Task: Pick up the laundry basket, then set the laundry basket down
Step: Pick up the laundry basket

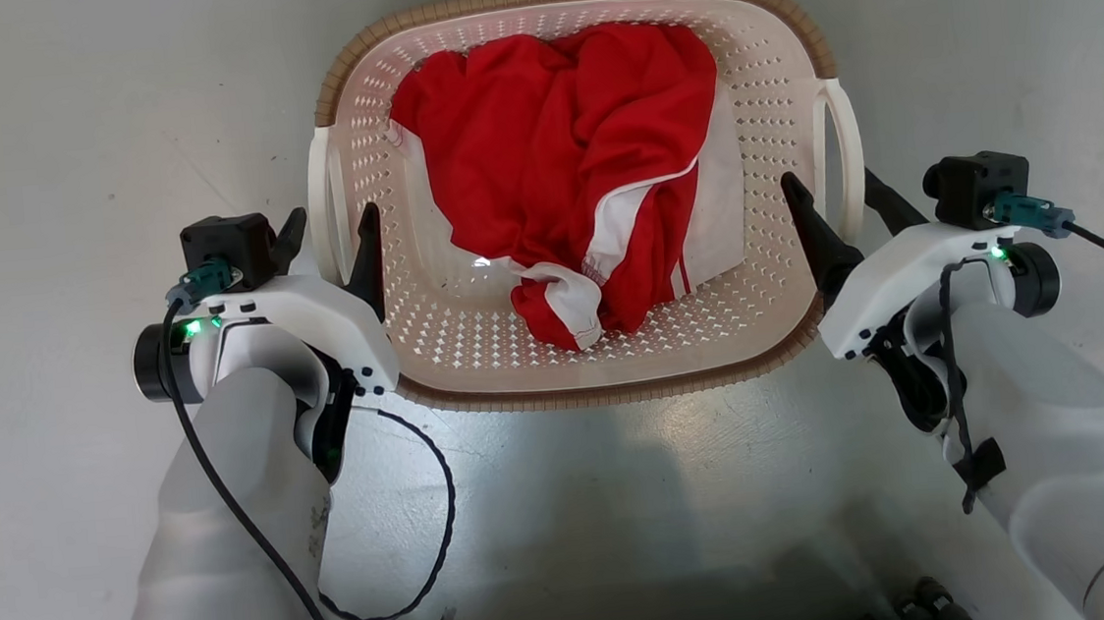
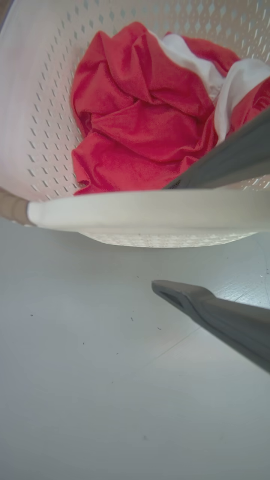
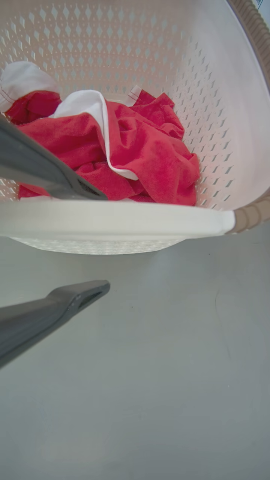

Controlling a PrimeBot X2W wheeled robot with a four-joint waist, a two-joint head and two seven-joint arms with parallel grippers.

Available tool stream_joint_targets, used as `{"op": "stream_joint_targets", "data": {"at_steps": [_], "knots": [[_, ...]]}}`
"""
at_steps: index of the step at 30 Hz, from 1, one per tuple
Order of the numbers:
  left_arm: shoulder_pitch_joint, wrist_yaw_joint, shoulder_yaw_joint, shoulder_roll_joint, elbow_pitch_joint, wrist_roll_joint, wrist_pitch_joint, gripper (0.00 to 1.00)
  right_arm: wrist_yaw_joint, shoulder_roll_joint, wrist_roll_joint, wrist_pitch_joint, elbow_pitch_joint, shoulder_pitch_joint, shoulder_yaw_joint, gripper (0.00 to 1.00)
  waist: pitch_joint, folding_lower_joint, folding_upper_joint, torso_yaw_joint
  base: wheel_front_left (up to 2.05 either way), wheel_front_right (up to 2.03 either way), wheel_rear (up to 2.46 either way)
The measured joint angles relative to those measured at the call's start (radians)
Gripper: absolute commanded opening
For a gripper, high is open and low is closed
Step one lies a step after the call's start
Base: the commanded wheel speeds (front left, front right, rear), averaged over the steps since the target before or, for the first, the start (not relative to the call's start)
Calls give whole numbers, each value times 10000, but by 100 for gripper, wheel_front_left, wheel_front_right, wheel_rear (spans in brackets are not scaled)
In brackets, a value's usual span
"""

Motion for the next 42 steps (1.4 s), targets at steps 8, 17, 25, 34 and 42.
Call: {"op": "stream_joint_targets", "data": {"at_steps": [8, 17, 25, 34, 42], "knots": [[-115, -65, 31, -77, 171, 0, -2, 0, 0, 35, 393, 0, 117, -373, 389, 0, 97, 0, 0, -8, 0, 0, 0], [-180, -67, -38, -117, 380, 0, 13, 0, -8, 121, 686, -10, 240, -373, 677, 0, -140, 0, 0, -48, 0, 0, 0], [-151, -136, -151, -98, 876, -155, 12, 0, -10, 144, 1106, -8, 366, -290, 1177, 0, -866, 0, 0, -92, 0, 0, 0], [347, -140, -658, -73, 1916, -840, 12, 0, -13, 282, 2127, 180, 679, 295, 2397, 0, -2323, 0, 0, -192, 0, 0, 0], [1143, -148, -1287, -29, 2314, -1559, 481, 0, -15, 389, 2945, 784, 899, 1057, 3319, 0, -3933, 0, 0, -310, 0, 0, 0]]}}
